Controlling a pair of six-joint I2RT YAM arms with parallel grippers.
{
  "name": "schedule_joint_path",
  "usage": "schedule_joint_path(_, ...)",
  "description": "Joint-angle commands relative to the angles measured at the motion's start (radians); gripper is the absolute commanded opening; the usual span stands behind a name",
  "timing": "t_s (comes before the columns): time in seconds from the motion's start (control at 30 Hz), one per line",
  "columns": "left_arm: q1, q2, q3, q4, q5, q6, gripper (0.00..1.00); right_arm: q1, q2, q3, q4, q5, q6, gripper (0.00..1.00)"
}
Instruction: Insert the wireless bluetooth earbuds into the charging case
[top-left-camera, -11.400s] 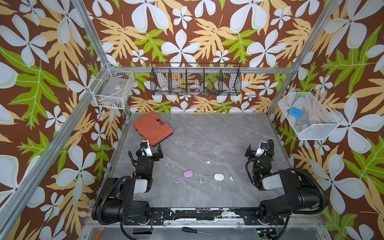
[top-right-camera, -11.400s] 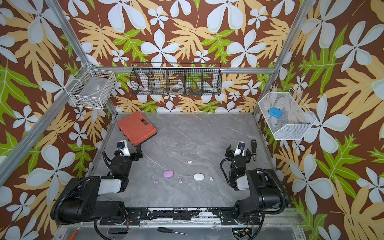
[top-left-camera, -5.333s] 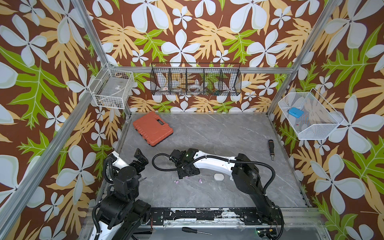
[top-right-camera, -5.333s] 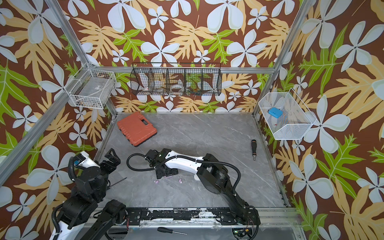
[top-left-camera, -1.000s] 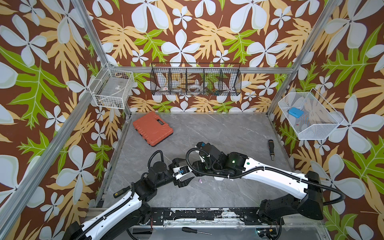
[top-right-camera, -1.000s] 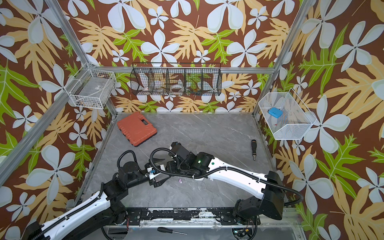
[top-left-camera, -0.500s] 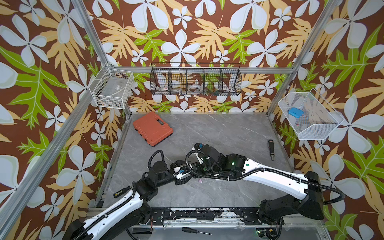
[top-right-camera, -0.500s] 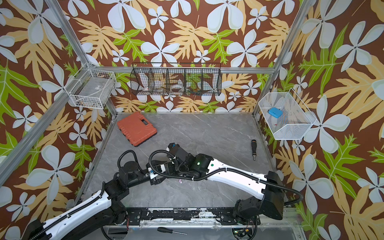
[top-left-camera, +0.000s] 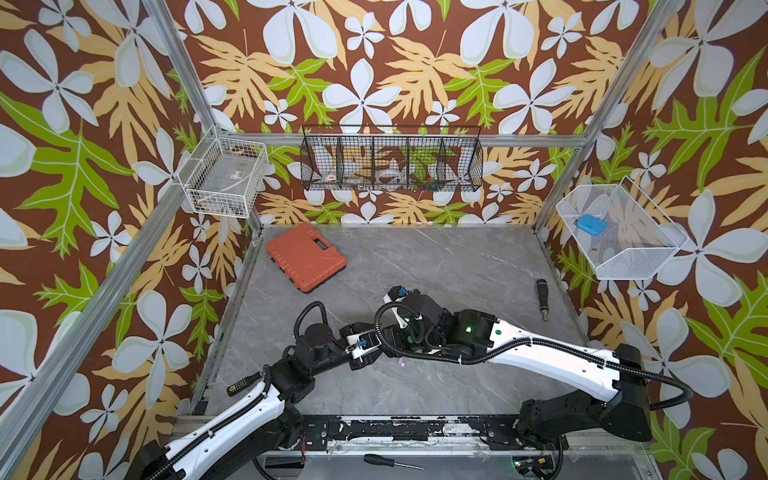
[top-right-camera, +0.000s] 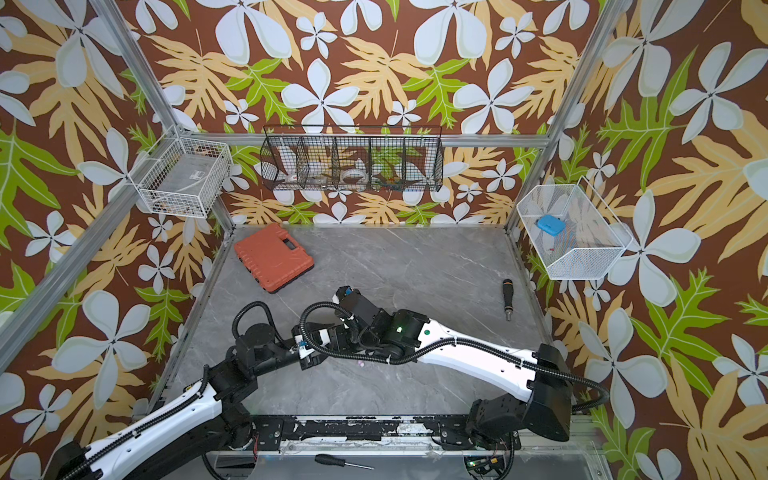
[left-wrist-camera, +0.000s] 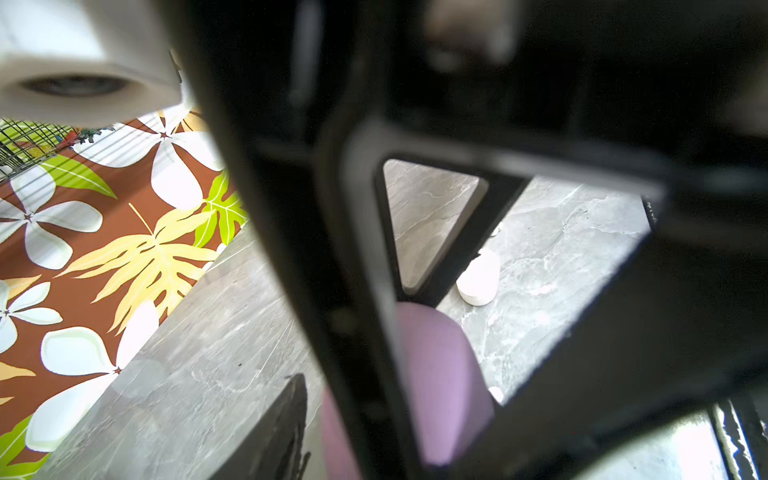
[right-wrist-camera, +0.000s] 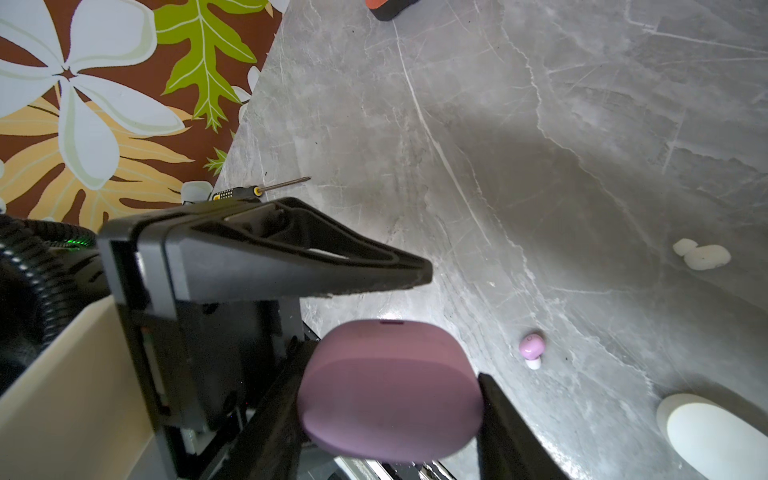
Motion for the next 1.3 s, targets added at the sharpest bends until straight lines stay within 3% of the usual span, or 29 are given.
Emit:
schedule_joint_path(0.0,-0.002,-0.003,-0.002,0.032,0.008,-0.003,0.55,0.003,-0.004,0.002,0.028,0.011,0.000,0.53)
schedule_joint_path(1.03,-0.002,-0.012,-0.002,0.043,0.001,0.000,0.35,0.014,-0.012,-0.003,0.051,0.007,-0.002,0.52)
schedule_joint_path(1.27,-0.002,-0.009,0.003,0.056,-0.013,-0.001,0.24,0.013,-0.019,-0.008,0.054,0.003,-0.001,0.63)
